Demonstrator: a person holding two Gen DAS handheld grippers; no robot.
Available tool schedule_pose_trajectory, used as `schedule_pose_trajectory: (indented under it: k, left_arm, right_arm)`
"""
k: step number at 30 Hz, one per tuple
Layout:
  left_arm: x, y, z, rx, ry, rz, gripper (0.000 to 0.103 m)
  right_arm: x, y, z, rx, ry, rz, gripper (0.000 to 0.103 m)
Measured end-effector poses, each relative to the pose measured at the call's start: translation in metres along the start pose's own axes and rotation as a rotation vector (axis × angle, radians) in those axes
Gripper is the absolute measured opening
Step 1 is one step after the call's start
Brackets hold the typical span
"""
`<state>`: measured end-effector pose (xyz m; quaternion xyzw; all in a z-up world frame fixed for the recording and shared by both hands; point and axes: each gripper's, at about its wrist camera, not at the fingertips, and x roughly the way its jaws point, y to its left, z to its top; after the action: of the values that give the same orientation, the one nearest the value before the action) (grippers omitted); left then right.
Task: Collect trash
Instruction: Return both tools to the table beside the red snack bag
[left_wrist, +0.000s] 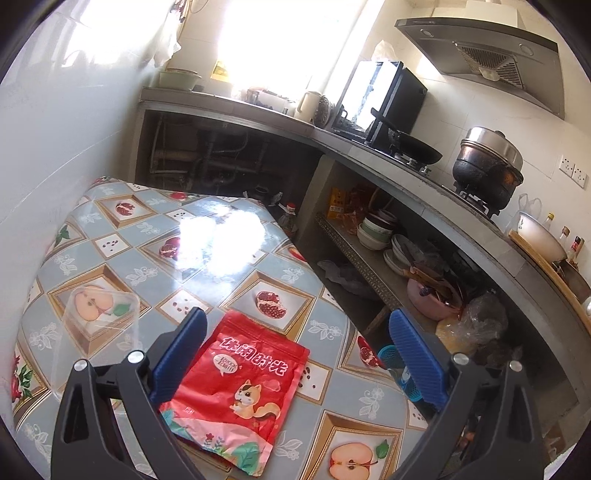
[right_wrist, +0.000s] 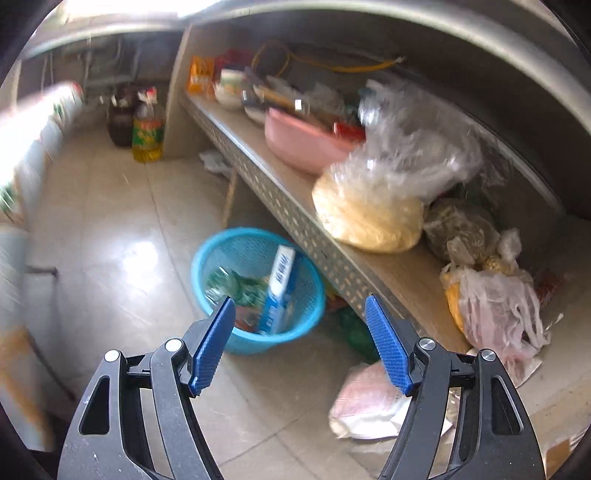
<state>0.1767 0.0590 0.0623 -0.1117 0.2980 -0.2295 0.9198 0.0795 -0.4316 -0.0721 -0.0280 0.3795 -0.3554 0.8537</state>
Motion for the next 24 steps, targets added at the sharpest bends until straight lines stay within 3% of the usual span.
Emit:
schedule_pose_trajectory:
  k: [8, 13, 16, 19, 23, 24]
  left_arm:
    - [-0.025, 0.038, -0.031, -0.043, 0.041, 0.129, 0.097]
    - [-0.030, 0.062, -0.052, -0.077, 0.075, 0.218, 0.097]
    - [-0.027, 0.074, -0.058, -0.078, 0.099, 0.291, 0.097]
    - [-0.026, 0.090, -0.059, -0.086, 0.107, 0.378, 0.097]
    - [-0.022, 0.120, -0.055, -0.128, 0.117, 0.504, 0.096]
    - [-0.020, 0.128, -0.054, -0.135, 0.123, 0.531, 0.090]
  right_arm:
    - [-0.078, 0.019, 0.070, 0.097, -0.061, 0.393, 0.076]
    - [-0.118, 0.075, 0.103, 0.052, -0.022, 0.746, 0.076]
    - [-0.129, 0.120, 0.105, 0.030, 0.085, 0.948, 0.076]
    - [-0.129, 0.166, 0.096, 0.014, 0.234, 1.084, 0.075]
    - [-0.127, 0.223, 0.075, -0.029, 0.429, 1.135, 0.066]
    - [-0.127, 0.235, 0.071, -0.034, 0.465, 1.141, 0.064]
